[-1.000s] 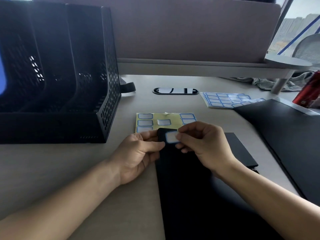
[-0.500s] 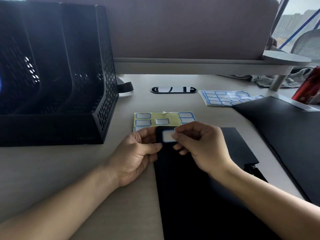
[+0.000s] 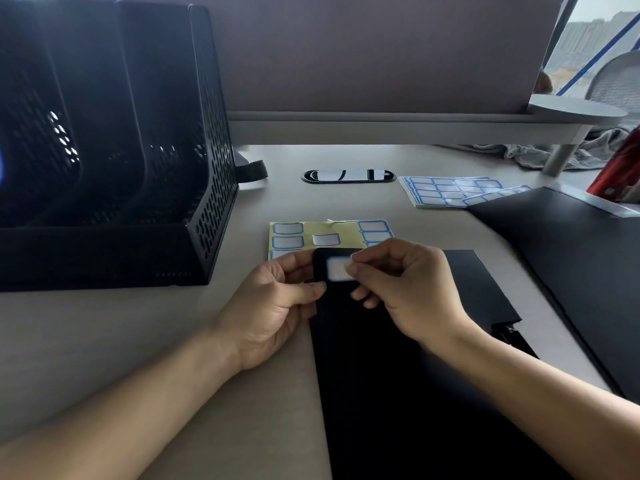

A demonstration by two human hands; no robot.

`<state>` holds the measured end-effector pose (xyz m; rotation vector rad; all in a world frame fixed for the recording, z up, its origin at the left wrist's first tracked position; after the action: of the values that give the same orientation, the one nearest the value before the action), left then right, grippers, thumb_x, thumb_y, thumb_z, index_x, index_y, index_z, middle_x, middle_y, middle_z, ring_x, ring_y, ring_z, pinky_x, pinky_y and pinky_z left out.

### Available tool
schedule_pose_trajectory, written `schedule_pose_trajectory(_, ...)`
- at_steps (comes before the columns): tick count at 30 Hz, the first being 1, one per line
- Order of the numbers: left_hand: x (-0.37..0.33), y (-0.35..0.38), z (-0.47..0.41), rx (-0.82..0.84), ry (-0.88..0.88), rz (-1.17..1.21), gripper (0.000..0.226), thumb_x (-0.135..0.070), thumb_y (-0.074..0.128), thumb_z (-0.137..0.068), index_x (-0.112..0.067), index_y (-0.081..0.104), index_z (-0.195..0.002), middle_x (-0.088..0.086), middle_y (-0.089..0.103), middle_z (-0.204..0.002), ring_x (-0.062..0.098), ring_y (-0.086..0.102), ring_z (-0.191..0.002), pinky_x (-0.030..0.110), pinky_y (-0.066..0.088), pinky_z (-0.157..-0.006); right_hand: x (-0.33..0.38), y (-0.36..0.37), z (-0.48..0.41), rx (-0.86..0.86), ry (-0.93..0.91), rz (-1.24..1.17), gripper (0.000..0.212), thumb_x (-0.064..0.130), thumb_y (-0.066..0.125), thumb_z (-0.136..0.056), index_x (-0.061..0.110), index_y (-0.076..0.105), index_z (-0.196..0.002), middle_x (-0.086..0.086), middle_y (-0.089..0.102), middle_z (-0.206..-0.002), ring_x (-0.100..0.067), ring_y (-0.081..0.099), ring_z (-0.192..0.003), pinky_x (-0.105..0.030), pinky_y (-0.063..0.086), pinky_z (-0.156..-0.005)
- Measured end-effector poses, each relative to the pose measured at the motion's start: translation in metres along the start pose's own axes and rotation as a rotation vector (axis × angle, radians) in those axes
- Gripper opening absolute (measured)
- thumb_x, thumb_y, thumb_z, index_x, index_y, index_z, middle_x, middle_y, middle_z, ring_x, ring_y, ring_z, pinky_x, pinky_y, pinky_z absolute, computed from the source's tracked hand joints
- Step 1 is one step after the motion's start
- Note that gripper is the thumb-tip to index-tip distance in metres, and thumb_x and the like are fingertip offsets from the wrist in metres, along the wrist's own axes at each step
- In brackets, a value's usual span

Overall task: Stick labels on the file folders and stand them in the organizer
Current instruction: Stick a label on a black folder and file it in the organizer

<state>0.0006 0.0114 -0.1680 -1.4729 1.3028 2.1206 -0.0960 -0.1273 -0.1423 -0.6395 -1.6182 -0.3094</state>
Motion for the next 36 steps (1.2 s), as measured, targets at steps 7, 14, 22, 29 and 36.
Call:
schedule_pose_trajectory(7, 0.000, -0.001, 0.000, 0.021, 0.002, 0.014, 0.053, 0.015, 0.059, -0.075, 0.002, 0.060, -0.126, 0.026, 0.062, -0.126, 0.032, 0.063, -0.112, 0.039, 0.053, -0.097, -0.001, 0.000, 0.000, -0.006, -0.004, 0.030, 0.014, 0.006, 0.076, -0.084, 0.017, 0.071, -0.076, -0.006, 0.070, -0.057, -0.016, 0.066, -0.051, -0.023, 0.052, -0.049)
schedule_pose_trajectory(14, 0.002, 0.004, -0.002, -0.001, 0.036, -0.001, 0.051, 0.010, 0.054, -0.069, 0.002, 0.065, -0.118, 0.024, 0.067, -0.117, 0.032, 0.066, -0.101, 0.038, 0.055, -0.092, 0.001, 0.001, 0.001, -0.011, -0.013, 0.029, 0.014, 0.005, 0.075, -0.084, 0.015, 0.070, -0.076, -0.004, 0.069, -0.056, -0.010, 0.064, -0.046, -0.018, 0.049, -0.047)
schedule_pose_trajectory(22, 0.002, 0.008, -0.003, 0.066, 0.041, -0.010, 0.046, 0.005, 0.053, -0.073, 0.005, 0.064, -0.118, 0.026, 0.066, -0.111, 0.033, 0.064, -0.099, 0.040, 0.052, -0.093, 0.003, 0.000, 0.003, -0.029, -0.026, 0.036, 0.014, 0.006, 0.075, -0.084, 0.015, 0.070, -0.076, -0.004, 0.069, -0.056, -0.009, 0.063, -0.046, -0.018, 0.049, -0.047)
schedule_pose_trajectory(29, 0.003, 0.018, -0.007, -0.212, 0.105, -0.176, 0.018, -0.014, 0.070, -0.085, -0.003, 0.073, -0.098, 0.018, 0.073, -0.099, 0.028, 0.068, -0.089, 0.047, 0.049, -0.097, 0.003, 0.001, 0.003, -0.020, -0.020, 0.068, 0.011, 0.008, 0.075, -0.084, 0.016, 0.071, -0.078, -0.005, 0.071, -0.058, -0.012, 0.063, -0.047, -0.020, 0.051, -0.048)
schedule_pose_trajectory(36, 0.004, 0.018, -0.004, -0.215, 0.173, -0.222, 0.016, 0.003, 0.061, -0.087, -0.006, 0.073, -0.094, 0.013, 0.075, -0.092, 0.023, 0.069, -0.085, 0.036, 0.053, -0.087, 0.001, 0.000, 0.003, 0.002, -0.016, 0.061, 0.011, 0.006, 0.075, -0.085, 0.015, 0.071, -0.079, -0.004, 0.071, -0.059, -0.013, 0.066, -0.049, -0.019, 0.051, -0.049)
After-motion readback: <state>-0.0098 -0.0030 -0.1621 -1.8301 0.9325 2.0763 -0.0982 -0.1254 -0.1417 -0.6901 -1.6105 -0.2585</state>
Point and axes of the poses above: each hand's wrist, its own z-axis away from the middle knuckle, its own y-axis out of the palm, x = y × z, the point moved 1 cm from there along -z, towards the middle knuckle
